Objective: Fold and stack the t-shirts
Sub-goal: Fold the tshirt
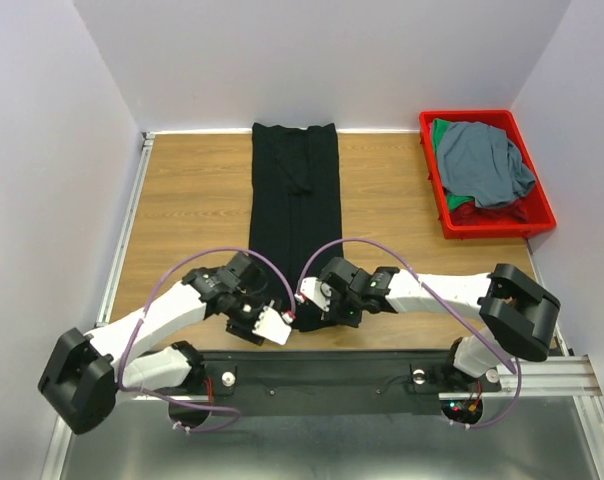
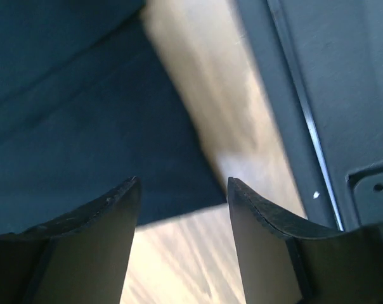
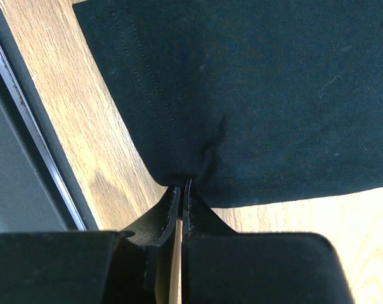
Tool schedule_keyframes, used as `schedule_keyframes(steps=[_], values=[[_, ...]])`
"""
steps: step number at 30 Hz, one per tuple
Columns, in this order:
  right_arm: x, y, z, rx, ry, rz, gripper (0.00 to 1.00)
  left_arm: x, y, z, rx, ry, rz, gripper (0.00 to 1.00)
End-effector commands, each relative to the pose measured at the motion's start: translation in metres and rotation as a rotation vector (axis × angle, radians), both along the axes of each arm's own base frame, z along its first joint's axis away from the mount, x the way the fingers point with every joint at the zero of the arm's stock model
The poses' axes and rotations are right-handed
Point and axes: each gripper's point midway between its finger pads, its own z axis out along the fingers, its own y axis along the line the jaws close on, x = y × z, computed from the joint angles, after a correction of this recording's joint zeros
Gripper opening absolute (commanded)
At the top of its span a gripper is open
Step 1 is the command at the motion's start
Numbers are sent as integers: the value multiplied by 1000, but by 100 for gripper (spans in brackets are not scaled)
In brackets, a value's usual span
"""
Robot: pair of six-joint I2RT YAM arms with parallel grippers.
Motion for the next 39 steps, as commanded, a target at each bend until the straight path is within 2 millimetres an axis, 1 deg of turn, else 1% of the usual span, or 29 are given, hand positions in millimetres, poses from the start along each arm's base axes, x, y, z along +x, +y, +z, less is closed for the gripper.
schedule_keyframes(steps=[1,3,4,5,6,8,10,11,13,16,17,18,20,21,22,24,25,26,27,28,29,30,31,32,33,34,36,37,39], values=[[-9,-12,-16,-31,69,-22,1,-8,-5,-18,81,-29,-14,66],[-9,-13,-15,-31,69,-23,1,-10,-8,-25,100,-42,-9,66],[-9,-13,-15,-30,70,-26,1,-15,-6,-31,123,-26,14,66],[-8,-13,-14,-27,70,-26,1,-13,-12,-33,117,-50,13,66],[-8,-14,-14,-29,70,-29,0,-12,-12,-35,121,-54,35,66],[-8,-14,-15,-32,71,-27,0,-7,-13,-40,138,-61,73,57],[-9,-15,-16,-38,73,-25,1,-1,-15,-42,140,-73,107,54],[-9,-15,-16,-38,73,-25,1,0,-15,-43,144,-78,116,55],[-9,-16,-17,-43,76,-20,1,2,-10,-50,173,-85,126,54],[-9,-17,-16,-44,72,-15,1,4,-11,-50,174,-87,134,45],[-9,-17,-15,-42,71,-15,1,5,-12,-49,167,-92,133,38],[-8,-17,-13,-41,66,-15,1,5,-12,-49,166,-94,131,34],[-7,-17,-9,-34,49,-6,1,8,-16,-48,153,-105,139,21],[-7,-18,-7,-35,46,2,1,8,-16,-47,154,-104,139,5],[-8,-18,-6,-30,45,14,0,9,-19,-44,142,-110,128,1],[-10,-18,0,-12,34,50,1,4,-20,-38,128,-93,93,0],[-10,-18,2,-9,31,58,1,5,-25,-28,94,-108,80,0],[-7,-16,6,-1,11,76,1,3,-28,-23,75,-105,60,0],[-5,-15,11,5,-5,83,1,2,-31,-16,52,-109,46,0],[1,-14,17,8,-39,92,1,1,-39,-2,-4,-116,26,0],[4,-11,24,24,-57,96,0,-3,-39,2,-12,-110,-2,0],[2,-9,34,50,-55,107,1,-5,-41,8,-29,-105,-14,0],[-2,-8,39,64,-44,126,1,-8,-48,19,-68,-98,-33,0],[-8,-7,43,78,-27,139,1,-12,-46,21,-64,-82,-39,0],[-15,-10,47,78,6,143,1,-14,-47,24,-69,-74,-45,0],[-23,-8,53,105,40,157,1,-15,-49,32,-82,-73,-53,0],[-32,-11,56,102,84,153,0,-23,-48,37,-83,-35,-67,0],[-32,-11,59,106,80,156,0,-26,-49,44,-99,-26,-70,0],[-26,-12,63,99,56,146,1,-25,-51,51,-118,-33,-58,0]])
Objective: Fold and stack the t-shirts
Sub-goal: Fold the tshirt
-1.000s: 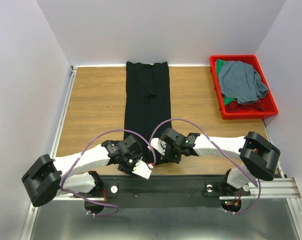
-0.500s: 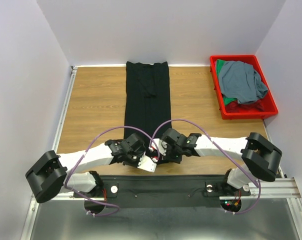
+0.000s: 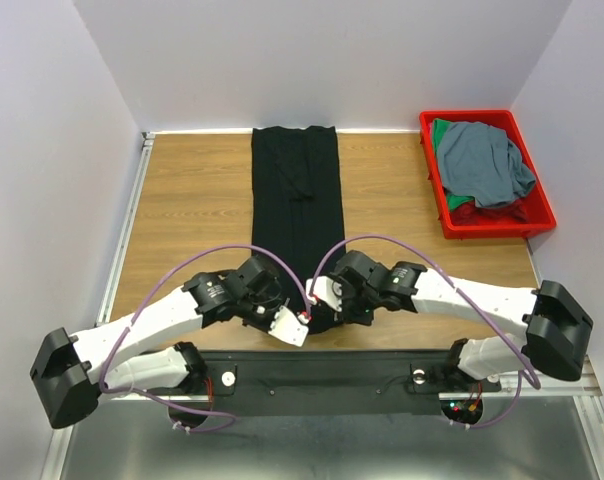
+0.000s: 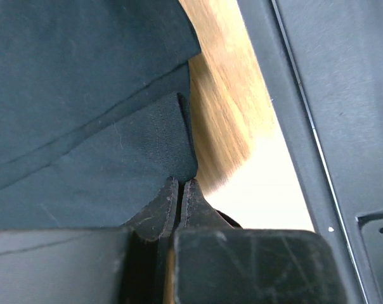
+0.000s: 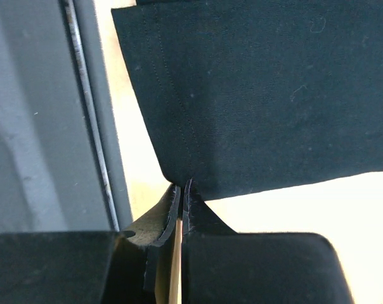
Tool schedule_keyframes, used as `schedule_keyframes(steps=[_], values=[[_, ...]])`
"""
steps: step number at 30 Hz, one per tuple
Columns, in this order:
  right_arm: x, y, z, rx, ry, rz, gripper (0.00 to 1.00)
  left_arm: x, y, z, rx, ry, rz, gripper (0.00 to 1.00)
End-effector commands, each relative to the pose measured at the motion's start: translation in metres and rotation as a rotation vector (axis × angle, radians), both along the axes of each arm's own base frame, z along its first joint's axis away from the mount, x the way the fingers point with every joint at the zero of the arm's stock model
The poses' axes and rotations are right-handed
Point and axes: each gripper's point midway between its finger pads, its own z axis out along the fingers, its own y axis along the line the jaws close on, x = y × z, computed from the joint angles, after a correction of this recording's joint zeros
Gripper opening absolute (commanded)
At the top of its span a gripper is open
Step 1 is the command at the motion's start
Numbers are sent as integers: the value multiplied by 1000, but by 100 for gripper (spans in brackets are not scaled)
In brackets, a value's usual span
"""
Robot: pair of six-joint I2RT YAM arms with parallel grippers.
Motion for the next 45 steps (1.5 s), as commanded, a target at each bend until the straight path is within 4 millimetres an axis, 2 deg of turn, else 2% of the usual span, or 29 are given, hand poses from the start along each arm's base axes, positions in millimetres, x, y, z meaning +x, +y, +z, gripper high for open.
schedule_keyframes(steps=[1,3,5,11,18,19,24,25,26,28,29,31,33,36,37,38,40,45], values=[[4,3,23,19,-14,0,1,-13,-2,20,-39,46,-21,0],[21,0,29,40,-23,-42,1,2,4,19,-1,5,20,0],[41,-6,34,38,-76,-51,1,22,7,26,-3,1,66,0],[89,-3,54,29,-211,-47,1,76,-7,63,-93,-166,87,0],[150,-4,65,26,-305,-64,1,126,4,67,-87,-327,58,0],[159,-7,59,14,-302,-73,1,137,11,64,-76,-337,78,0],[203,-8,61,25,-327,-106,1,177,16,70,-82,-404,95,0],[217,-8,70,49,-338,-129,1,184,17,68,-79,-407,89,0],[224,-7,63,42,-320,-139,1,194,19,70,-87,-426,98,0],[239,-10,64,50,-317,-162,1,205,21,70,-87,-452,103,0],[249,-8,71,61,-336,-165,0,216,23,70,-85,-470,105,0],[261,-8,63,50,-328,-168,1,226,23,62,-75,-462,104,0],[276,-8,60,44,-335,-171,1,244,21,65,-80,-474,101,0],[293,-6,57,44,-341,-177,0,259,21,65,-81,-487,98,1],[299,-7,56,44,-343,-183,1,264,21,59,-74,-477,98,1],[304,-7,56,44,-347,-187,1,273,20,65,-79,-491,103,2],[317,-8,53,42,-353,-195,1,286,20,63,-76,-492,105,2],[336,-7,46,37,-361,-196,1,309,23,57,-67,-485,116,4]])
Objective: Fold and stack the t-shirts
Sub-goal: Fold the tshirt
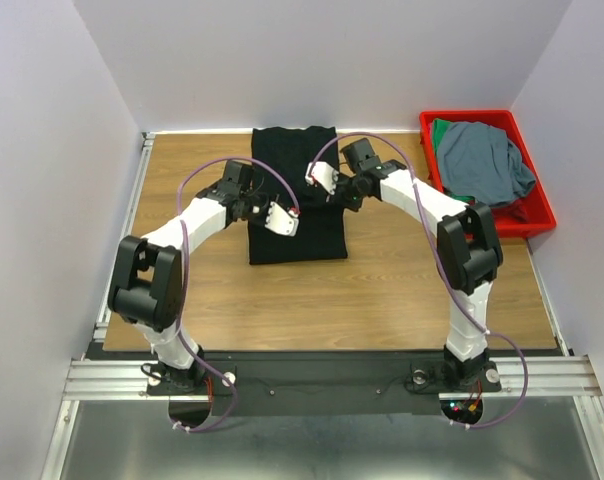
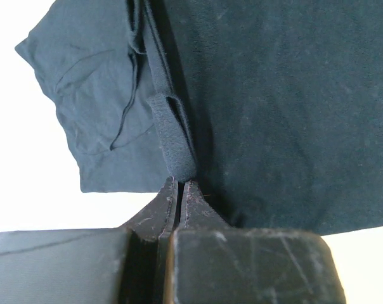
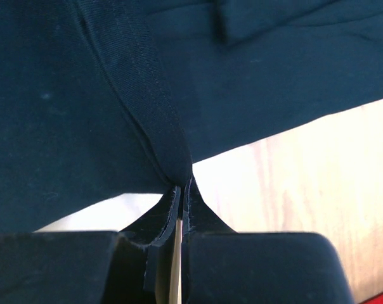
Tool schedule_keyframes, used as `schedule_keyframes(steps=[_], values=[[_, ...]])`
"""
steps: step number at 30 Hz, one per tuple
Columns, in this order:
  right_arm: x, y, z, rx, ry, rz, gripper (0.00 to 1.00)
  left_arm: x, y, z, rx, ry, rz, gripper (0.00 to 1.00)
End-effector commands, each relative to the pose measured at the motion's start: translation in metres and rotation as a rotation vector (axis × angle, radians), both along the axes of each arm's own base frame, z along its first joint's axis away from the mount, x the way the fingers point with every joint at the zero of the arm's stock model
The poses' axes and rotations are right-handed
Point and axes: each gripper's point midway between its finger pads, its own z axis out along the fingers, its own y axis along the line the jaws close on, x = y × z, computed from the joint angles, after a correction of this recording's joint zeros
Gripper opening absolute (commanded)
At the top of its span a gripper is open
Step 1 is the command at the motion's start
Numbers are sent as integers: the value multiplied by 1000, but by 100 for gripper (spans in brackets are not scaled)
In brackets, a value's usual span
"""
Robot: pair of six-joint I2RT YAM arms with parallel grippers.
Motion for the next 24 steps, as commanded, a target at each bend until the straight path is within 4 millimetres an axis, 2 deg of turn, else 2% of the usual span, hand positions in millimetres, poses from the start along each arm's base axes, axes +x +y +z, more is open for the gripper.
schedule_keyframes(steps=[1,2,4,7,10,13,15,16,17,19,20,21,22,23,24], values=[[29,-2,14,10,-70,-4,1,28,3,19,-14,-68,0,4],[35,0,18,17,-83,-6,1,33,3,16,-12,-65,4,4],[42,0,6,11,-67,-12,1,39,4,9,-9,-56,8,5],[53,1,1,13,-67,-26,1,50,6,9,-13,-73,18,7],[58,0,-3,6,-68,-38,1,59,6,5,-14,-79,27,15],[65,-1,-1,7,-72,-76,1,71,3,6,-26,-93,45,17],[70,-3,1,-1,-84,-102,18,82,3,7,-26,-101,64,19],[77,-6,4,-10,-100,-127,22,84,4,4,-20,-93,74,20],[80,-7,7,4,-96,-161,23,87,5,7,-19,-102,81,26],[89,-13,22,21,-122,-204,42,89,9,12,-27,-105,104,43],[91,-15,26,30,-124,-228,61,90,10,16,-36,-112,123,57],[92,-16,33,40,-131,-243,61,92,12,22,-55,-114,144,64],[92,-17,39,53,-133,-255,61,93,13,36,-100,-110,187,65],[88,-18,52,77,-140,-274,61,94,18,43,-130,-104,206,66],[85,-19,57,87,-139,-282,61,93,21,50,-153,-100,222,66]])
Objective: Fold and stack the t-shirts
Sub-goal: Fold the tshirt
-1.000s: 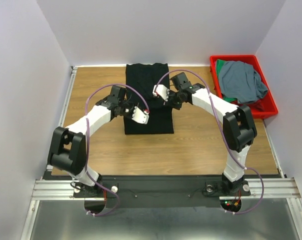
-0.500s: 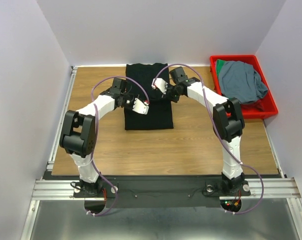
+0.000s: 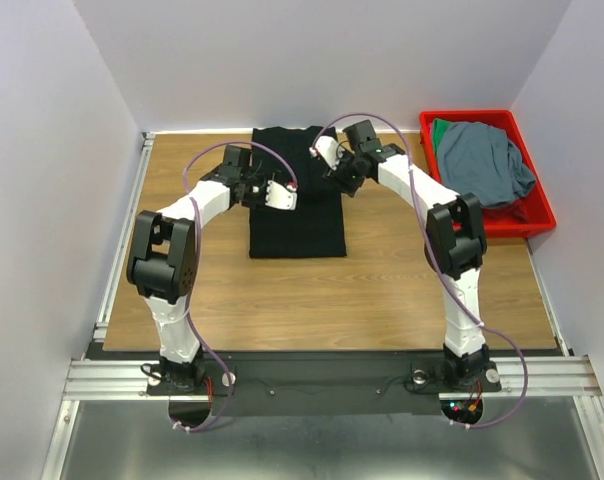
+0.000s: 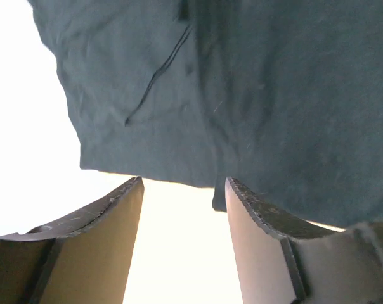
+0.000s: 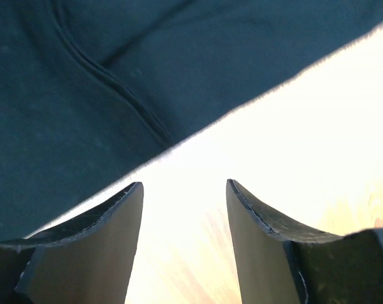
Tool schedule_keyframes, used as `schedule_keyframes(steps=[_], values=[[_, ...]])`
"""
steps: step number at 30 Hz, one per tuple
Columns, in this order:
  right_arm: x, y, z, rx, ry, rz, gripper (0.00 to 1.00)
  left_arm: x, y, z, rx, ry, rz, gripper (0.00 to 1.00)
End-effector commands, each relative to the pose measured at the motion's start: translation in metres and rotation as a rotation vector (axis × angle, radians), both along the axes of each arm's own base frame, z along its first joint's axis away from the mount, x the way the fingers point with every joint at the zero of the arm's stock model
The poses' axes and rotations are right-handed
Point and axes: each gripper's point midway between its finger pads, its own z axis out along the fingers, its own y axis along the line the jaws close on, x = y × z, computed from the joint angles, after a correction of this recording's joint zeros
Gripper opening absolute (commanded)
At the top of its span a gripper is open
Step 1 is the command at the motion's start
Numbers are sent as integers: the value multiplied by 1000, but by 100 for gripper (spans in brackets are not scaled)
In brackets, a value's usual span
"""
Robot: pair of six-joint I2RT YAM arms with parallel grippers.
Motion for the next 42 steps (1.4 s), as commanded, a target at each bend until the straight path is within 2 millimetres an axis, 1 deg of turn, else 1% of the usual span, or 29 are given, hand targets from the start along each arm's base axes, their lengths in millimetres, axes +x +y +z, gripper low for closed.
schedule_keyframes(steps=[1,2,3,4,5,6,7,8,9,10,11,12,13,14,17,20,21,22,23,25,28,31,34,35,37,42], values=[[3,-9,57,86,-73,-99,61,11,12,72,-148,-74,107,66],[-5,-7,61,107,-61,-89,60,6,15,85,-175,-75,127,66],[-21,-9,65,122,-38,-85,59,-3,20,86,-216,-19,157,66],[-32,-10,66,133,-15,-73,59,-12,21,87,-229,9,162,66],[-45,-5,66,161,17,-39,58,-26,24,91,-241,33,166,65],[-55,-4,65,174,44,-34,54,-44,25,81,-242,109,167,63],[-75,-7,62,174,83,-22,53,-57,26,76,-240,145,163,63],[-90,-1,57,172,113,9,49,-83,25,65,-248,217,153,62],[-101,2,55,168,123,27,47,-95,24,60,-254,242,143,61],[-117,0,46,151,150,42,45,-108,22,55,-268,278,142,61],[-132,9,39,129,162,83,43,-129,22,42,-276,322,132,61],[-144,8,25,101,190,95,43,-140,16,36,-273,344,118,61],[-152,10,18,82,200,112,42,-146,18,28,-266,359,122,61],[-159,16,13,57,199,133,41,-155,16,17,-247,373,123,61],[-165,19,-5,15,217,146,41,-158,14,4,-248,407,156,62],[-166,21,-14,-3,223,149,41,-160,13,-8,-227,440,164,64],[-167,22,-20,-9,231,153,41,-161,13,-13,-212,441,159,66],[-169,23,-21,-11,233,159,41,-161,13,-16,-203,440,156,66],[-173,23,-28,-25,245,166,41,-162,14,-22,-189,442,154,67],[-178,25,-36,-31,256,175,40,-167,10,-29,-167,446,137,67],[-183,23,-45,-45,272,174,40,-173,6,-41,-122,443,110,67],[-188,20,-51,-52,279,180,40,-177,6,-53,-83,430,98,67],[-189,17,-60,-69,279,180,40,-173,9,-61,-64,428,115,67],[-189,17,-63,-72,282,182,40,-173,9,-67,-56,441,122,66],[-187,16,-69,-80,277,178,40,-167,11,-69,-48,431,138,66],[-187,11,-84,-108,279,167,39,-165,15,-77,-18,433,148,67]])
